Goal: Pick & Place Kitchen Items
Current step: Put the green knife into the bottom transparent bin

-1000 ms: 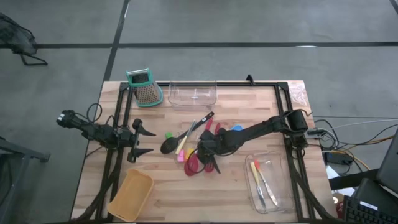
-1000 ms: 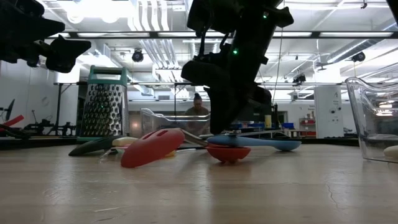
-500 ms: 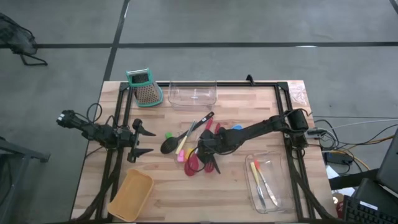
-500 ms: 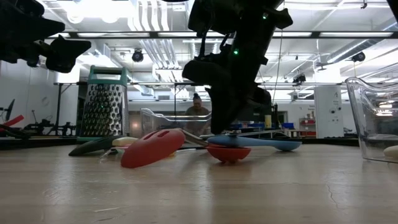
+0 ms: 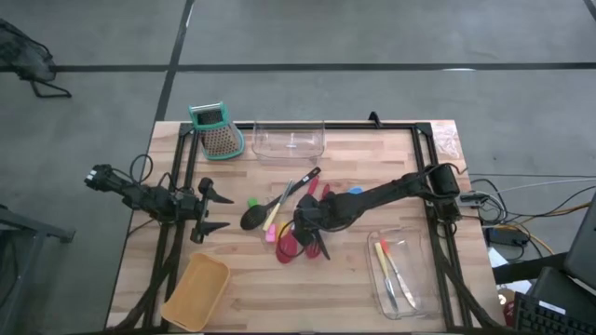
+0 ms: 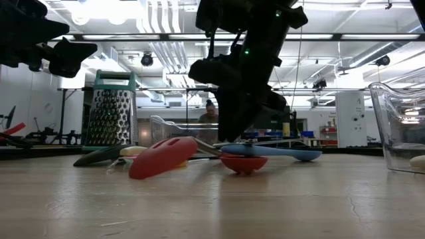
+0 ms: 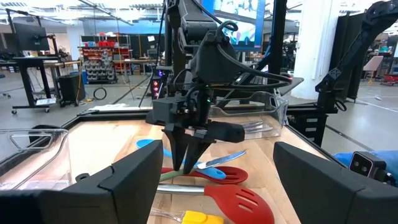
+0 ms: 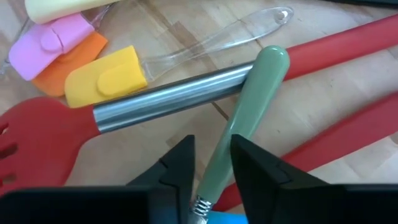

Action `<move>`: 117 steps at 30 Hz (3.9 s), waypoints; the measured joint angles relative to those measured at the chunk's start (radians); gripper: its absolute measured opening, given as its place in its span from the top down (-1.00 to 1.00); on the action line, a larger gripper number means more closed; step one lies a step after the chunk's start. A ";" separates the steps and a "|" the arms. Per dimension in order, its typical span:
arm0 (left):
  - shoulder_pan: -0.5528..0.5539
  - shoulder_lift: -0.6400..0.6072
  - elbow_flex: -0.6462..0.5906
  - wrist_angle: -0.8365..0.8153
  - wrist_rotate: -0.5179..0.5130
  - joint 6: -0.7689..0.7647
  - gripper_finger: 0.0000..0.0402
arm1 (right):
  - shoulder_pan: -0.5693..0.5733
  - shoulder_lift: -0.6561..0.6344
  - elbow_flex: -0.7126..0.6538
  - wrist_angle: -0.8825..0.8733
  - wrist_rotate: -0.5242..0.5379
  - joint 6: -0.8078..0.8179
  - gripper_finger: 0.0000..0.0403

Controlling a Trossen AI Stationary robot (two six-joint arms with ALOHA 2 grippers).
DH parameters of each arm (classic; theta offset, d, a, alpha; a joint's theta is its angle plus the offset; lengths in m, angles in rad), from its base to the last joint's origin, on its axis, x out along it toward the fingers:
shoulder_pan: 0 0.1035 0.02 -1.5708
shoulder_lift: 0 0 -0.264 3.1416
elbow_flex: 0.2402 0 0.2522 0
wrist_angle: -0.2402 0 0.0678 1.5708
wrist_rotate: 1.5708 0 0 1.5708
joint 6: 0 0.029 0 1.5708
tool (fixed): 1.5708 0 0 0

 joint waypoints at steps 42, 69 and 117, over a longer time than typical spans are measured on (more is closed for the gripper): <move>0.000 0.000 0.000 0.000 0.000 0.000 -0.55 | -0.005 -0.031 -0.036 0.009 -0.052 -0.048 0.69; 0.000 0.000 0.000 0.000 0.000 0.000 -0.55 | 0.001 -0.269 -0.036 0.010 -0.838 -0.263 0.70; 0.000 0.000 0.000 0.000 0.000 0.000 -0.55 | 0.508 -0.510 -0.052 -0.675 0.085 0.511 0.66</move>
